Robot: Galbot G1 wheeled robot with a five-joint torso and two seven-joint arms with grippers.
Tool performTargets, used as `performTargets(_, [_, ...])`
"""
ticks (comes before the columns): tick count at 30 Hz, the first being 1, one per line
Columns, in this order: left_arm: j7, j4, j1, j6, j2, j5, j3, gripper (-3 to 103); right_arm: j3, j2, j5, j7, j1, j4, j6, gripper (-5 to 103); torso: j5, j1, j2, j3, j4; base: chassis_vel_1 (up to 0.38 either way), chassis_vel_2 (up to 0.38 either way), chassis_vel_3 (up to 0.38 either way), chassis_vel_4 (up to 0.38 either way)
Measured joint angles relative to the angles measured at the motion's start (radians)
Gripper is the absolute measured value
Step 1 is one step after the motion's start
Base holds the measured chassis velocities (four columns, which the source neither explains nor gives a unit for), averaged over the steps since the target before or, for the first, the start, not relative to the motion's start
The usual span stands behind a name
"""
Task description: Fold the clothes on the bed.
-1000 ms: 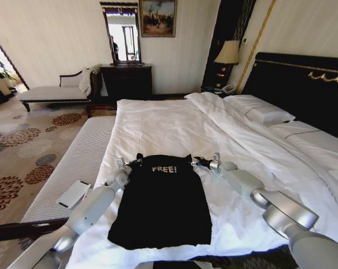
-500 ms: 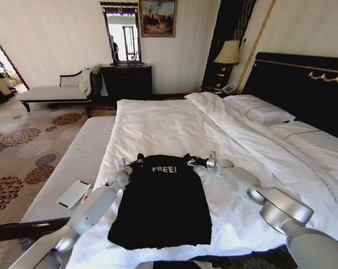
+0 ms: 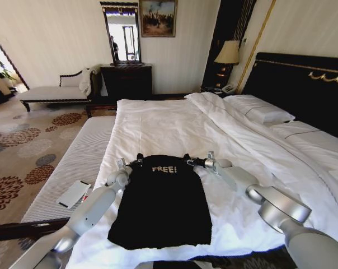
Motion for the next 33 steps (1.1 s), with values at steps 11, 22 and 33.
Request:
performTargets(11, [-0.006,-0.005,0.001,-0.009,0.000,0.011,0.003,2,0.007,-0.039,0.010,-0.009,-0.014,0.031,0.030,3,0.0001,0.000,0.000,0.000,0.0000,0.000,0.000,0.000,0.000])
performTargets(22, [-0.005,-0.079,0.015,-0.056,0.023,0.060,-0.018,2,0.110,-0.112,0.015,0.055,-0.056,0.222,0.047,3,0.0000,0.000,0.000,0.000,0.0000,0.000,0.000,0.000,0.000])
performTargets(33, [-0.025,-0.244,-0.018,-0.075,0.098,0.031,-0.063,2,0.234,-0.219,0.045,0.236,-0.102,0.564,0.051,3,-0.0001,0.000,0.000,0.000,-0.0001,0.000,0.000,0.000,0.000])
